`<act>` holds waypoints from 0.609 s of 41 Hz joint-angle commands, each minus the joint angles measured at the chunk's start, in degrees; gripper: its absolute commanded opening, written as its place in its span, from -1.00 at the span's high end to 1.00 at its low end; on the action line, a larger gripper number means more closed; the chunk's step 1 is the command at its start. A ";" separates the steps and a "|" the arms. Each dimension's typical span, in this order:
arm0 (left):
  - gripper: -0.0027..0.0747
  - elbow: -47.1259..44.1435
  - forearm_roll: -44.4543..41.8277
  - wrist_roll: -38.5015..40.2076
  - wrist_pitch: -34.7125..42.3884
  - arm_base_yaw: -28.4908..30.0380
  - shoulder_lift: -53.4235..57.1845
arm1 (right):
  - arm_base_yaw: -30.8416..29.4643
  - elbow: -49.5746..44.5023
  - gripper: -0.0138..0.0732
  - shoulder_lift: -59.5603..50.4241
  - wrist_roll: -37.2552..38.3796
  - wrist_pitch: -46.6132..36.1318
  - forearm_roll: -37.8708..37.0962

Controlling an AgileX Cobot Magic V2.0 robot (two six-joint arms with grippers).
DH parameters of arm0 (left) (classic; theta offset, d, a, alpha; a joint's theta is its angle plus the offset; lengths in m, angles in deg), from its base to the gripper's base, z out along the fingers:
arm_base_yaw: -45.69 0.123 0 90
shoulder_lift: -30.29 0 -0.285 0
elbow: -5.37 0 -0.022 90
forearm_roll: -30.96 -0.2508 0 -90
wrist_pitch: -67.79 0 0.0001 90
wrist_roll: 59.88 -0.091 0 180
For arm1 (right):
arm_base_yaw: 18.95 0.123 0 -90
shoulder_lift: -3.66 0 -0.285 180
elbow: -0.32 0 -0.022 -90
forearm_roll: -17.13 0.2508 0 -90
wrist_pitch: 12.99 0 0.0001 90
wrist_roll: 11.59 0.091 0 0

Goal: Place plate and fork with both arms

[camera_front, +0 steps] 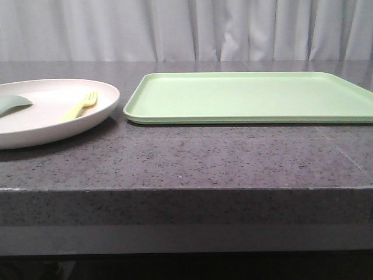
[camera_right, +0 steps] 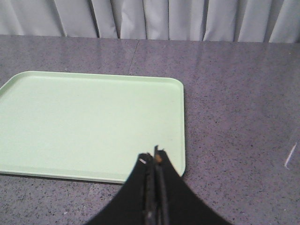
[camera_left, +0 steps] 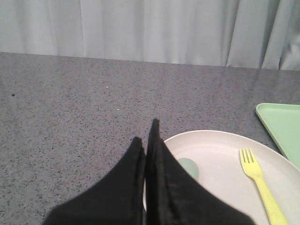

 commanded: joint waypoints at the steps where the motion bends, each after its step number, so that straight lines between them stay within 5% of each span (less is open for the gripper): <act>1: 0.51 2.32 -0.19 0.30 5.08 -0.38 -0.33 | -0.16 2.21 0.63 0.46 -0.12 -4.44 -0.61; 7: -0.55 2.32 -0.19 0.30 5.22 -0.38 -0.33 | -0.16 2.21 -0.14 0.46 -0.12 -4.88 -0.61; 10: -0.84 2.32 -0.19 0.30 5.11 -0.38 -0.33 | -0.16 2.21 -0.52 0.46 -0.12 -5.48 -0.61; 13: -0.87 2.32 -0.19 0.30 5.11 -0.38 -0.33 | -0.16 2.21 -0.73 0.46 -0.12 -5.62 -0.61; 25: -0.74 4.57 -0.19 0.30 3.23 -0.38 -2.31 | -0.16 2.21 -0.70 0.46 -0.12 -5.62 -0.61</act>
